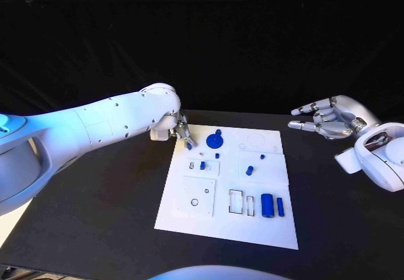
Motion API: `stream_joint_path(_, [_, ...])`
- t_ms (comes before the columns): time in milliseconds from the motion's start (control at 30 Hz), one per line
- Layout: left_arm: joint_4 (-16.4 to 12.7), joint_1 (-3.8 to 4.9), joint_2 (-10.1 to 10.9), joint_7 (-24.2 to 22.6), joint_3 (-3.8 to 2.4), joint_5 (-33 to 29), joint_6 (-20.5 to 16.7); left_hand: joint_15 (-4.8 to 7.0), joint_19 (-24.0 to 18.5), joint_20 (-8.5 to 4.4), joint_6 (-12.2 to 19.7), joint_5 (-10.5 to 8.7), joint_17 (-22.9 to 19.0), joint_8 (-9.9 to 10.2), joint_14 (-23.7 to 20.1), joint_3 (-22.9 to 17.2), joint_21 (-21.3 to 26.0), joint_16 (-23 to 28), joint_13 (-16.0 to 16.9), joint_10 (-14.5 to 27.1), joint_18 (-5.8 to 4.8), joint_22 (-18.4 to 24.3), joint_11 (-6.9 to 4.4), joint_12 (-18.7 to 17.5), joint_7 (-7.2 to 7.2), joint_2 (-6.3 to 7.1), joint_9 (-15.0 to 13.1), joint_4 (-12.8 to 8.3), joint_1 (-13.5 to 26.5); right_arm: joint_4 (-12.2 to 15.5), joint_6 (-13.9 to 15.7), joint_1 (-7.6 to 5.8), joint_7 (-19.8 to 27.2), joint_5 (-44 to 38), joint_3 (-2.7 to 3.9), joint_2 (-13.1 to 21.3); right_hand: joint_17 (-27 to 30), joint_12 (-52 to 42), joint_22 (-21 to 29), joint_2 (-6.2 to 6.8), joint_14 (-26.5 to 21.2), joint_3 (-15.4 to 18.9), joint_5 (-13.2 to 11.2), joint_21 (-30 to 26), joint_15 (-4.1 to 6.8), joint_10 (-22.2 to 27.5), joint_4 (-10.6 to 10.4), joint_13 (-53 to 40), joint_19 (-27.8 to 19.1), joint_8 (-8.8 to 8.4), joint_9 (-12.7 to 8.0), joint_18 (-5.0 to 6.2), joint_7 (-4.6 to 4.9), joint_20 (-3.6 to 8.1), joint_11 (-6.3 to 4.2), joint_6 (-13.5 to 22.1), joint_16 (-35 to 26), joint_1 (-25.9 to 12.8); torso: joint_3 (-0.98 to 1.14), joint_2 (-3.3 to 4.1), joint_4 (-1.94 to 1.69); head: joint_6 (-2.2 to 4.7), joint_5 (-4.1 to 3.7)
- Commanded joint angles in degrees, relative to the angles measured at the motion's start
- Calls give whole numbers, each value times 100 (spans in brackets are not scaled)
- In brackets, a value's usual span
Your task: Assemble the parts on the task board
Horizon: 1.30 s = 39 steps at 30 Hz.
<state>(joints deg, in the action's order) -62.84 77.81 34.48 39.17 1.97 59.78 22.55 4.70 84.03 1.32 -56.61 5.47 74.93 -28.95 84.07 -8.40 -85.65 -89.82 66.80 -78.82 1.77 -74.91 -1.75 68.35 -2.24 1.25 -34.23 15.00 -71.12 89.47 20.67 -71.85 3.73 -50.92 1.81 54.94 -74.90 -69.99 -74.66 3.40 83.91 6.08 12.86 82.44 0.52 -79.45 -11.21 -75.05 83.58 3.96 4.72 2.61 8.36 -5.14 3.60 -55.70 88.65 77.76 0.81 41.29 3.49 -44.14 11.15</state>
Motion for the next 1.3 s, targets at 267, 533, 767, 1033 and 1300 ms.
stream_joint_path(267, [-21, -4, -2, -122, -1, -122, -166, 83, 350, -59, 127, -16, 1507, -43, 593, -697, 51, -18, -37, 15, -17, -892, -56, -16, 53, -206, -64, -439, -814, -7, -78, 4, 27, -14, 0, -9, -1262, -3, 7, -42, 546, 19, 27, -25, 39, -12, 21, -52, -13, 0, 6, 65, 4, 16, -19, -41, -30, 15, -1, -2, -2, -33, -4])
stream_joint_path(533, [-321, -6, 168, -96, -3, -302, -459, 45, 345, -33, 242, -111, 1507, -242, 593, -1713, 78, -18, -190, 19, -13, -877, -26, -135, 19, 111, -323, -543, -632, -34, -95, 4, 21, -21, 0, -19, -1256, 8, 15, -44, 544, 20, 26, -30, 40, -6, 22, -44, -16, 0, 6, 67, 4, 16, -19, -41, -35, 18, 0, -5, -9, -26, 6])
stream_joint_path(767, [-957, -6, 530, -25, -8, -338, -740, 46, 345, -35, 262, -174, 1507, -298, 593, -1970, 85, -18, -229, 19, -11, -875, -27, -154, 20, 199, -403, -569, -515, -64, -113, 4, 9, -42, 0, -21, -1252, 10, 16, -46, 543, 20, 25, -30, 40, -5, 23, -42, -16, 0, 6, 67, 3, 16, -19, -41, -37, 21, 1, -5, -10, -34, 23])
stream_joint_path(1033, [-1727, -58, 943, 62, -7, -120, -1098, 50, 349, -39, 265, -179, 1507, -326, 593, -2091, 81, -18, -246, 12, -13, -883, -35, -159, 28, 262, -441, -603, -481, -77, -124, 9, 3, -49, -1, -22, -1248, 18, 22, -58, 542, 24, 10, -34, 41, -1, 23, -36, -19, 0, 6, 68, 3, 17, -19, -43, -40, 25, -7, -3, -13, -39, 24])
stream_joint_path(1300, [-2121, -201, 1134, 87, -4, 248, -1344, 55, 360, -44, 261, -181, 1507, -350, 593, -2213, 65, -18, -238, -10, -19, -905, -42, -140, 35, 325, -475, -630, -447, -77, -132, 12, 1, -52, -3, -15, -1246, 18, 22, -63, 542, 30, -4, -34, 41, -1, 20, -35, -18, 0, 6, 68, 3, 17, -19, -43, -42, 21, -6, -1, -14, -51, 54])
